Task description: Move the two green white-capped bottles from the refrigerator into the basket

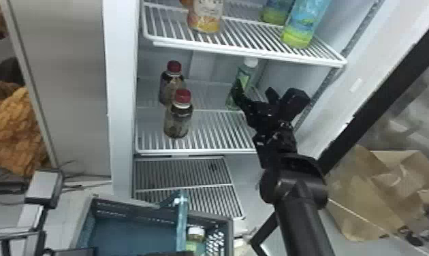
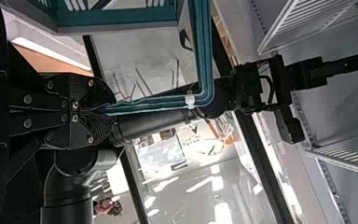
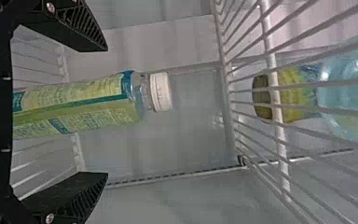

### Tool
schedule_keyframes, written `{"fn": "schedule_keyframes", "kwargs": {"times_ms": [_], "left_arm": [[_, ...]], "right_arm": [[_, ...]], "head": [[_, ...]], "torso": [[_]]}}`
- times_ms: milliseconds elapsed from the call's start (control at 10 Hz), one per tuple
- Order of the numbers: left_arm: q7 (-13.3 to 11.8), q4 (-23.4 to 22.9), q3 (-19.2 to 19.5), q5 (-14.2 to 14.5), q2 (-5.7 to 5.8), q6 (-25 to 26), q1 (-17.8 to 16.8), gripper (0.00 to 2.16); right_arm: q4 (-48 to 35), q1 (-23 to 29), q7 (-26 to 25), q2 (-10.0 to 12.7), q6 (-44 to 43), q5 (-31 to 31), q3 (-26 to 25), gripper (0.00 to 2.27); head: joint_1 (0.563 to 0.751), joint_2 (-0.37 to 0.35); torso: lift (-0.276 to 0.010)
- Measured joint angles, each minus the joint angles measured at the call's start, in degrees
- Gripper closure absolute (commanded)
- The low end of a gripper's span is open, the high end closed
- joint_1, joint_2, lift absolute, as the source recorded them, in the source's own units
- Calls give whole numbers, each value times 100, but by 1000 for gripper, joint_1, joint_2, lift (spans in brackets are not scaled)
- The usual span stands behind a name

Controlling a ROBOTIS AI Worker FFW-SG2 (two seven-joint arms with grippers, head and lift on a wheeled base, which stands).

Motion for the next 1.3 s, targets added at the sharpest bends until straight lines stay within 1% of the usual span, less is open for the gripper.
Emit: {"fn": "schedule_keyframes", "kwargs": {"times_ms": [500, 900, 1300], "left_arm": [[0, 40, -34, 26, 0, -20, -59, 1161], [0, 123, -82, 70, 0, -41, -104, 1161], [0, 174, -116, 91, 0, -56, -151, 1161]], "right_arm": [[413, -445, -208, -25, 263, 360, 148, 88], [724, -640, -308, -56, 525, 357, 263, 88], [1104, -893, -413, -109, 548, 362, 415, 128]], "head": [[695, -350], [695, -350], [695, -350]], "torso": [[-263], [-263], [-263]]}}
